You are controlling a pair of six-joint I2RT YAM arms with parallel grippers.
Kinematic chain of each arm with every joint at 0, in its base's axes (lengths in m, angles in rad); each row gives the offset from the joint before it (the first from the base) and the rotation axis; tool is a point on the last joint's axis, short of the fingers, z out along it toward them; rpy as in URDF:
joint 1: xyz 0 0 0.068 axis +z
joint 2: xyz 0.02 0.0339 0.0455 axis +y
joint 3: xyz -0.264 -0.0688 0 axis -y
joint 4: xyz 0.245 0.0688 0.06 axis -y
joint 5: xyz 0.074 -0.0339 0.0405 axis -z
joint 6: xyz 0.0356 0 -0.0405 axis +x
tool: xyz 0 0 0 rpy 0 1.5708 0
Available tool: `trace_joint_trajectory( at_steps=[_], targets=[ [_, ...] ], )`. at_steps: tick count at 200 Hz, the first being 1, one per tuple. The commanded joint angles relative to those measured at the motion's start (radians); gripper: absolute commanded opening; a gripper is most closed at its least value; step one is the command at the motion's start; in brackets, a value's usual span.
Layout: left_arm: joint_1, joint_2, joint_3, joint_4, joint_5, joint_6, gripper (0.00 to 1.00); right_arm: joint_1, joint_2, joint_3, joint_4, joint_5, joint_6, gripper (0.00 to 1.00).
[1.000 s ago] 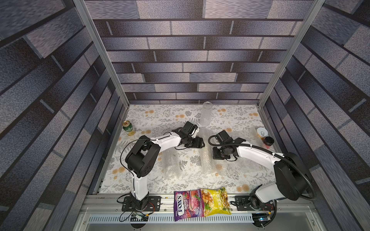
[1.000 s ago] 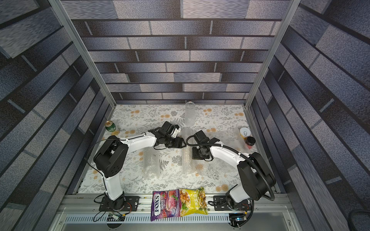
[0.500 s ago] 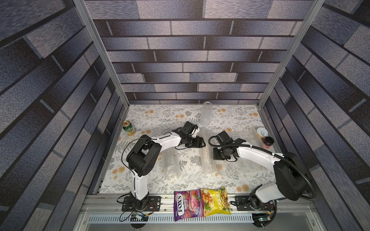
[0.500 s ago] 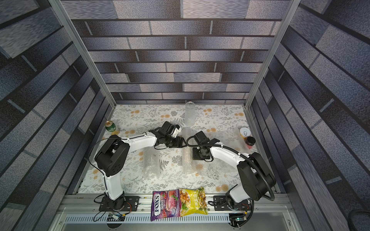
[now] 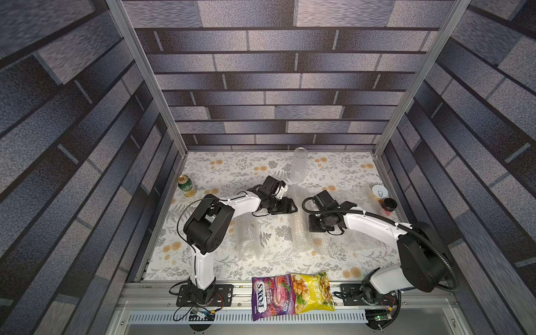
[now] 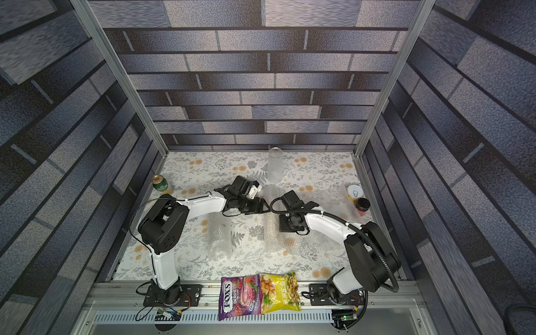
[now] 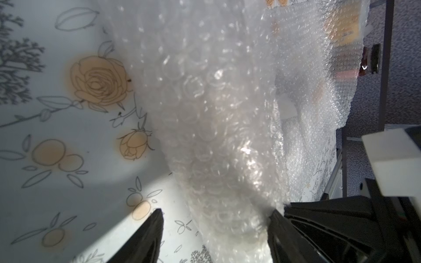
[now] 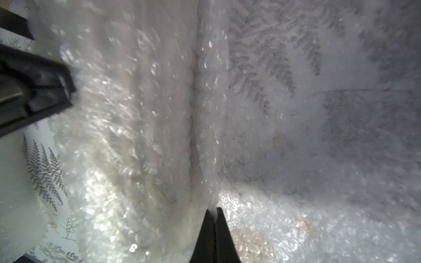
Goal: Unwrap the vase from the bubble wrap
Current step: Unwrap the bubble wrap at the center of the board.
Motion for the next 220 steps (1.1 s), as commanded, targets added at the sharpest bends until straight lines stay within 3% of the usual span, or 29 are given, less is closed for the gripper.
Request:
trace_joint_trajectory(
  at_steps=[1,99,220],
  targets=[
    [0.028,0.085,-0.050,-0.104,-0.169,-0.014,0.72,0.005,-0.017,-0.026,-0.063,0.005,-0.012,0.00],
    [0.039,0.111,-0.065,-0.081,-0.160,-0.017,0.72,-0.012,-0.015,-0.057,0.012,-0.043,0.002,0.02],
    [0.005,-0.127,-0.010,-0.192,-0.207,0.017,0.74,-0.011,-0.062,0.009,0.000,-0.061,0.003,0.00]
  ],
)
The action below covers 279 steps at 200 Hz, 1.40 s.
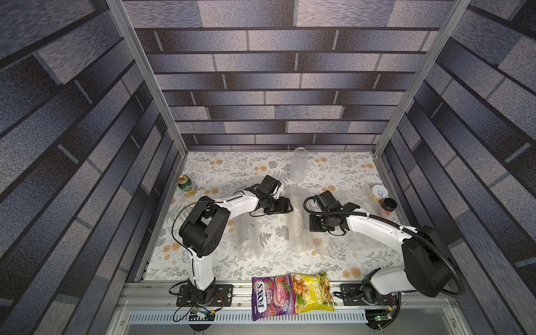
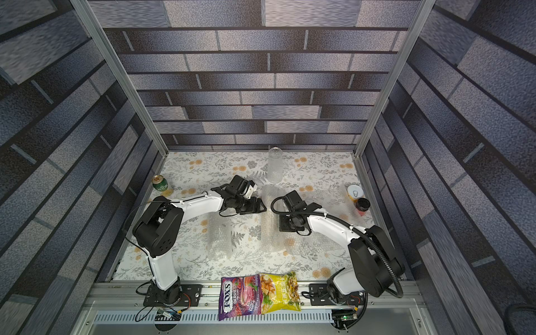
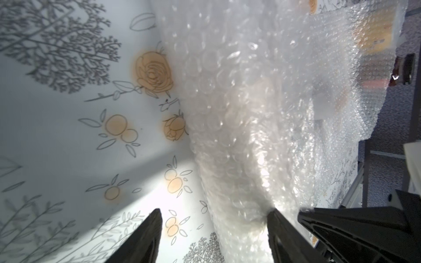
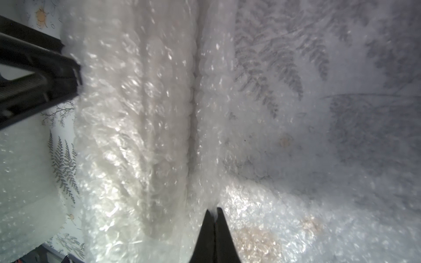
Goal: Unwrap the vase from the bubble wrap
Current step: Unwrap the bubble wrap at the center of the board.
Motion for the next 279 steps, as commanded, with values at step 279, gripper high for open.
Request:
trace_joint_trajectory(
  at_steps=[279],
  targets=[
    [-0.100,-0.058,0.041,-0.205,-0.182,0.023,0.72,-0.001,-0.070,0.063,-0.052,0.013,-0.042,0.00]
  ],
)
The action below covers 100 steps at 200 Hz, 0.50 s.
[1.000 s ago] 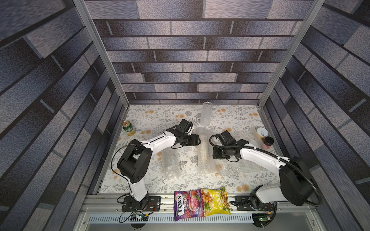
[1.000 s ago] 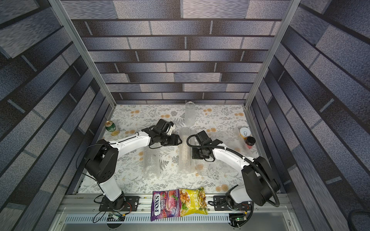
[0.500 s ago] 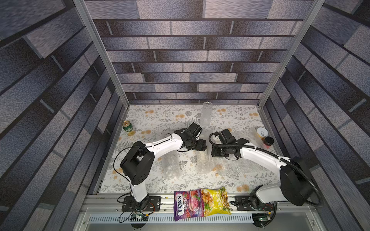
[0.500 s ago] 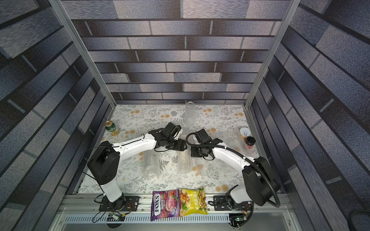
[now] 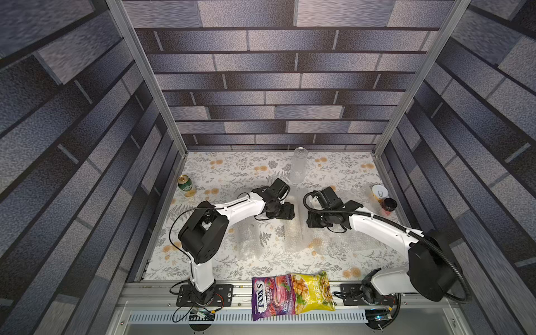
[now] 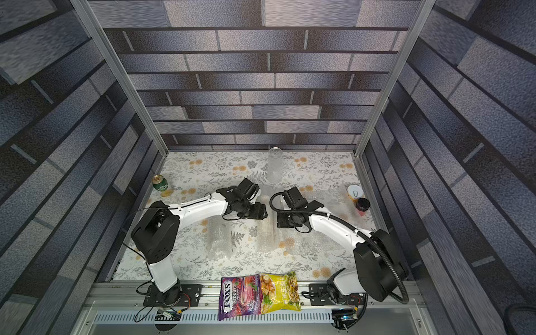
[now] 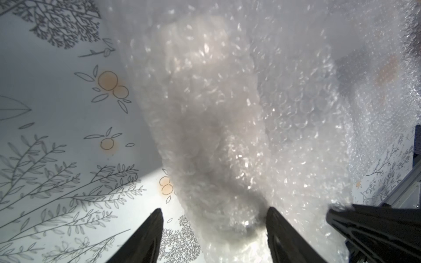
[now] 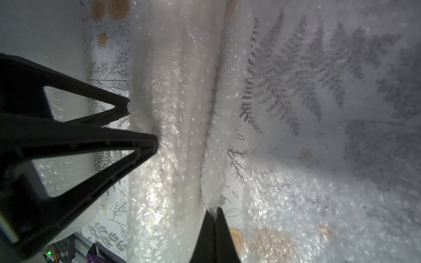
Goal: Unwrap the vase from the bubble wrap
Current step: Unwrap the bubble wrap at the center of the board.
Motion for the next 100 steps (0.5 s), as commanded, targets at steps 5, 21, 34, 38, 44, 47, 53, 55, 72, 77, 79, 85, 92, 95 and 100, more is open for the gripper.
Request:
trace_joint_trajectory(
  at_steps=[5,21,34,38,44,47,53,55,72,77,79,85,92,95,100],
  targets=[
    [0.015,-0.024,-0.018,-0.024,-0.021,0.017,0.73,-0.002,-0.029,0.017,-0.049,0.043,-0.022,0.00],
    [0.021,-0.020,-0.014,-0.024,-0.021,0.019,0.73,-0.002,-0.030,0.011,-0.057,0.049,-0.023,0.00],
    [0.023,-0.014,-0.010,-0.020,-0.018,0.020,0.73,-0.002,-0.035,0.007,-0.069,0.056,-0.023,0.00],
    [0.024,-0.012,-0.009,-0.020,-0.018,0.022,0.73,-0.002,-0.036,0.006,-0.075,0.060,-0.021,0.00],
    [0.023,-0.009,-0.007,-0.017,-0.017,0.020,0.73,-0.002,-0.039,0.005,-0.084,0.069,-0.023,0.00],
    [0.024,-0.008,-0.007,-0.015,-0.016,0.020,0.73,-0.003,-0.041,0.003,-0.089,0.074,-0.022,0.00],
    [0.024,-0.006,-0.005,-0.012,-0.012,0.021,0.73,-0.003,-0.045,0.002,-0.101,0.085,-0.022,0.00],
    [0.024,-0.005,-0.004,-0.011,-0.011,0.021,0.73,-0.004,-0.047,0.002,-0.105,0.089,-0.023,0.00],
    [0.023,0.001,0.000,-0.001,0.004,0.019,0.73,-0.005,-0.058,-0.005,-0.131,0.114,-0.021,0.00],
    [0.024,0.003,0.001,0.003,0.007,0.020,0.73,-0.005,-0.062,-0.007,-0.137,0.119,-0.018,0.00],
    [0.023,0.004,0.002,0.004,0.009,0.020,0.73,-0.007,-0.064,-0.008,-0.139,0.121,-0.017,0.00],
    [0.024,0.007,0.005,0.006,0.012,0.019,0.73,-0.008,-0.069,-0.011,-0.146,0.124,-0.013,0.00],
    [0.023,0.009,0.008,0.007,0.015,0.020,0.73,-0.010,-0.076,-0.015,-0.150,0.126,-0.008,0.00],
    [0.022,0.011,0.009,0.007,0.015,0.020,0.73,-0.012,-0.079,-0.017,-0.151,0.127,-0.007,0.00],
    [0.022,0.013,0.011,0.009,0.018,0.019,0.73,-0.013,-0.084,-0.020,-0.155,0.130,-0.004,0.00]
  ],
)
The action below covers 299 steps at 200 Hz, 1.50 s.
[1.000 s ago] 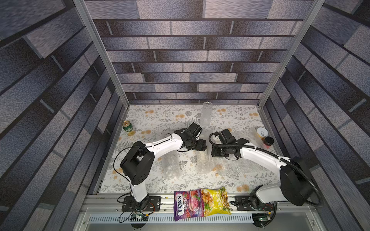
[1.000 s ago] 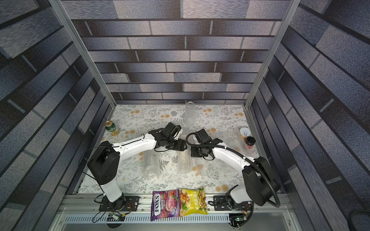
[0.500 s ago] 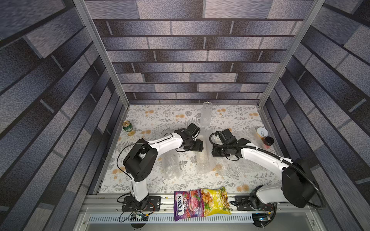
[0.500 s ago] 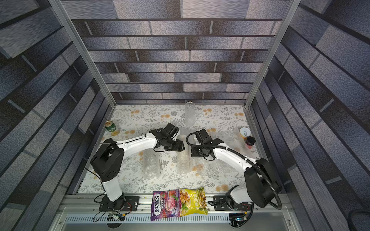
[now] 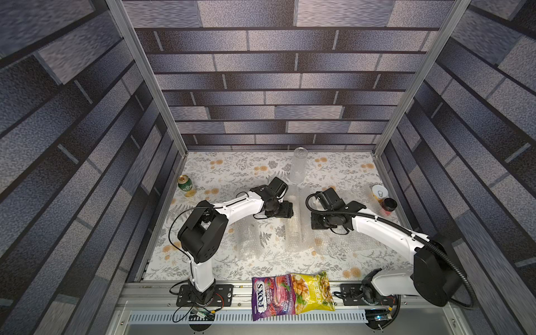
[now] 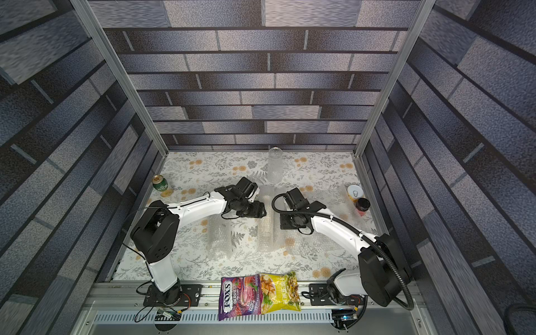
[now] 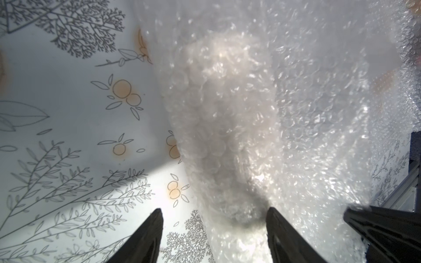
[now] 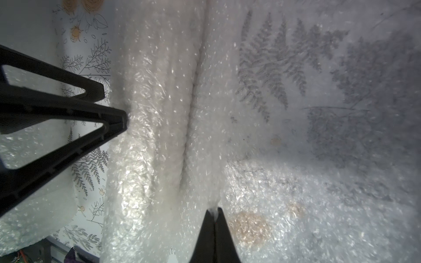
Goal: Unwrap the vase from the bubble wrap
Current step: Unwrap the bubble wrap at the center of the board.
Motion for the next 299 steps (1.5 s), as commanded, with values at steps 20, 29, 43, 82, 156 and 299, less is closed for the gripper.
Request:
trace_joint_trajectory(
  at_steps=[20,29,43,82,156,299],
  targets=[
    [0.000,0.019,0.020,0.007,0.016,0.019,0.73,-0.022,-0.061,-0.026,-0.087,0.061,0.008,0.00],
    [-0.003,0.020,0.025,0.008,0.017,0.021,0.73,-0.029,-0.070,-0.027,-0.098,0.071,0.005,0.00],
    [-0.006,0.022,0.030,0.010,0.019,0.020,0.73,-0.043,-0.089,-0.027,-0.119,0.087,-0.001,0.00],
    [-0.012,0.023,0.032,0.025,0.030,0.019,0.73,-0.089,-0.148,-0.037,-0.172,0.117,-0.013,0.00],
    [-0.025,-0.012,0.070,0.052,0.063,0.020,0.73,-0.123,-0.243,-0.039,-0.213,0.135,0.010,0.00],
    [0.001,0.031,-0.059,0.100,0.081,-0.003,0.73,-0.197,-0.275,0.031,-0.236,0.178,-0.034,0.00]
  ],
)
